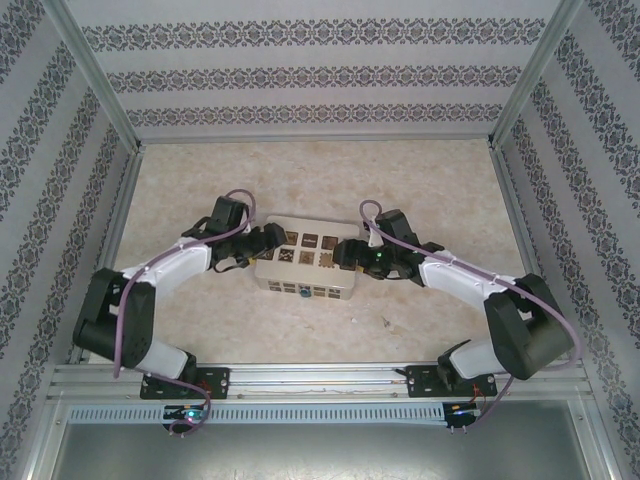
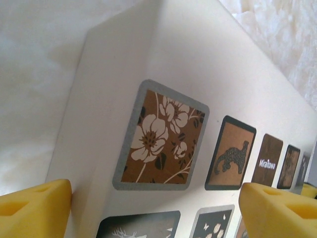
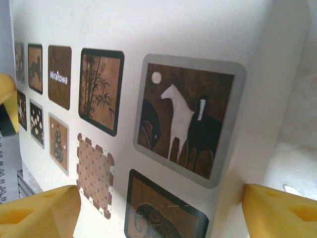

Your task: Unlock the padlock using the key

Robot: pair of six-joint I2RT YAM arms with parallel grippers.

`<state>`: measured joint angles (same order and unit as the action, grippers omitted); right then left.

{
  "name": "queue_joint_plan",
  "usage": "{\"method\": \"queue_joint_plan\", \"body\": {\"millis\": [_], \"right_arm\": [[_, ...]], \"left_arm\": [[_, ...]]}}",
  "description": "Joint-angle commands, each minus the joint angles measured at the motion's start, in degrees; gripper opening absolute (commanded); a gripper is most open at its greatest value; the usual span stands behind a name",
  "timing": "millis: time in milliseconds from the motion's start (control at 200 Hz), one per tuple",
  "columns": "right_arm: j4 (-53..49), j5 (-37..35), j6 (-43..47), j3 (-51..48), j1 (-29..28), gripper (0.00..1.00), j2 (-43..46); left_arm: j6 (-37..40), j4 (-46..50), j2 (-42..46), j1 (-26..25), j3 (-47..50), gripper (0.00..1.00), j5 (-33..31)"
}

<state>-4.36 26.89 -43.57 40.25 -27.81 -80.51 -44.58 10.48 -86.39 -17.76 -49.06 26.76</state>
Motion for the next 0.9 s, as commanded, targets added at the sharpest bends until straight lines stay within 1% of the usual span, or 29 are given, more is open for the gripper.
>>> {"method": "queue_joint_plan", "body": {"millis": [0, 250, 365, 445, 585, 630, 670, 784, 894], "right_arm": [[3.4, 4.2, 0.2, -0.5, -0.3, 0.83, 1.7], [2.6, 1.9, 0.6, 0.2, 0.2, 0.83, 1.2], [0.7, -0.6, 0.9, 0.8, 0.1, 0.84, 2.0], [-1.9, -3.3, 1.7, 1.1, 0.2, 0.87, 3.4], [-10.8, -11.0, 3.8, 2.5, 0.2, 0.91, 7.0], [-13.8, -13.7, 4.2, 2.8, 0.2, 0.95, 8.5], [-16.3, -15.9, 4.2, 2.9, 0.3, 0.96, 10.2], [-22.5, -21.2, 2.8, 2.2, 0.3, 0.97, 15.7], [-28.9, -23.6, -0.5, 1.3, 0.3, 0.96, 20.4]], "left_arm": [[1.6, -5.9, -3.3, -2.9, -4.9, 0.86, 5.9], [5.2, -3.5, -11.9, -2.9, -12.6, 0.87, 4.6], [6.5, -2.1, -12.9, -2.8, -14.3, 0.88, 3.5], [7.5, -1.1, -12.3, -2.8, -14.8, 0.90, 2.1], [9.4, 1.9, -9.9, -1.9, -15.6, 0.93, -0.7], [9.6, 2.1, -8.5, -1.4, -15.1, 0.94, -1.5], [9.7, 2.2, -7.0, -0.8, -14.5, 0.94, -2.4], [10.6, 2.3, -0.9, 0.5, -11.7, 0.95, -5.5], [12.0, 2.4, 6.8, 0.9, -7.5, 0.96, -9.1]]}}
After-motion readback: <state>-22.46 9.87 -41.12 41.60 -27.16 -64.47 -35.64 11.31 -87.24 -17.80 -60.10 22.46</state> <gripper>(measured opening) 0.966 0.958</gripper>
